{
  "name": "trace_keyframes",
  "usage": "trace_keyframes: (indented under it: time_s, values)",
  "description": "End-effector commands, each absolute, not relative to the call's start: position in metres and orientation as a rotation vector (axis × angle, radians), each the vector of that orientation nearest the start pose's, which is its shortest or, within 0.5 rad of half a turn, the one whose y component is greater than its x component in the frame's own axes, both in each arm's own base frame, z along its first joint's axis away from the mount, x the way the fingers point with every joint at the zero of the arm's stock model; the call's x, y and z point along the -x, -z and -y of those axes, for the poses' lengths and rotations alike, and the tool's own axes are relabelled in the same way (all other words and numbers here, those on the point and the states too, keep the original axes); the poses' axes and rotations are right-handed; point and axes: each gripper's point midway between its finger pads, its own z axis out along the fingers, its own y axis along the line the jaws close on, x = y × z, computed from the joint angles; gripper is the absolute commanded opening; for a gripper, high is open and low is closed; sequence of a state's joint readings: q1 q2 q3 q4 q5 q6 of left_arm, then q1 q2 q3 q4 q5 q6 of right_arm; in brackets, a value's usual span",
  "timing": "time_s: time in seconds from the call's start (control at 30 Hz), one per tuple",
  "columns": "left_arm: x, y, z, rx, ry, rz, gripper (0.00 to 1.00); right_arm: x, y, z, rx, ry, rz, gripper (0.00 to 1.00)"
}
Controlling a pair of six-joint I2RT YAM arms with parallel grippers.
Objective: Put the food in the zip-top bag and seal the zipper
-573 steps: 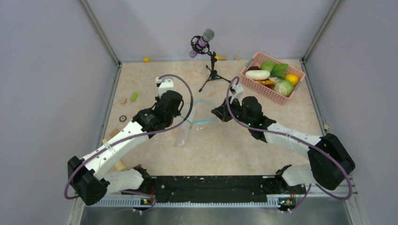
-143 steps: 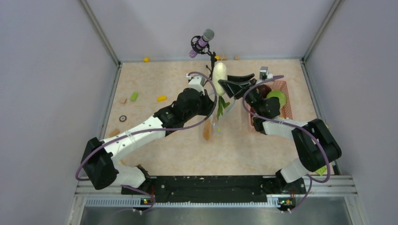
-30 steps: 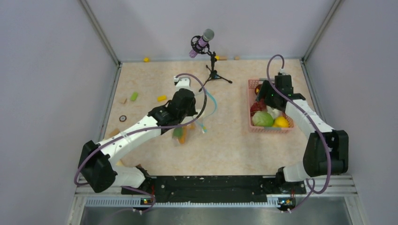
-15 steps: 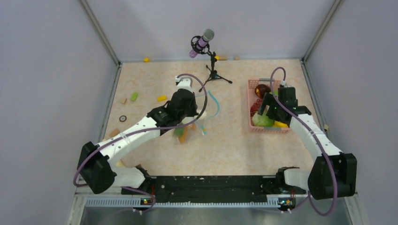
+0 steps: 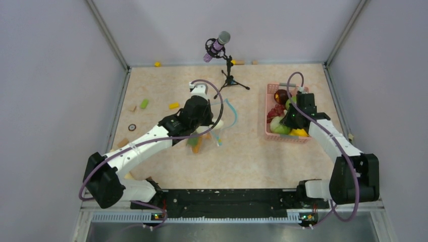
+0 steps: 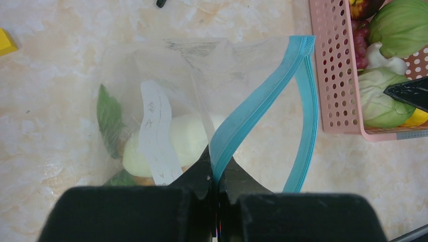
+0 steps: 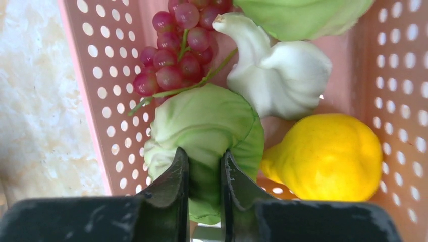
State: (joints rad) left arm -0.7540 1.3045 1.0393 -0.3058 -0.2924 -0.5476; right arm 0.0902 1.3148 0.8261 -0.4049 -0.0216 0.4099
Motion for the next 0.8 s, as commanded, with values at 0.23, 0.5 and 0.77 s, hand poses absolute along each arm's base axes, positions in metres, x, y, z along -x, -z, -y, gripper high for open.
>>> trace_keyframes:
  time_s: [0.23,0.5,0.77]
  values:
    - [-0.312,-0.213,0.256,-0.046,0.528,-2.087,0.00,-0.317,-0.193,-0.016,-0.403,-0.121,-2.055,0.00]
    - [-0.312,-0.216,0.261,-0.046,0.562,-2.081,0.00,-0.301,-0.262,-0.065,-0.115,-0.429,-1.775,0.00]
    - [-0.307,-0.214,0.270,-0.090,0.613,-2.094,0.00,-0.246,-0.326,-0.164,0.390,-1.043,-1.438,0.00]
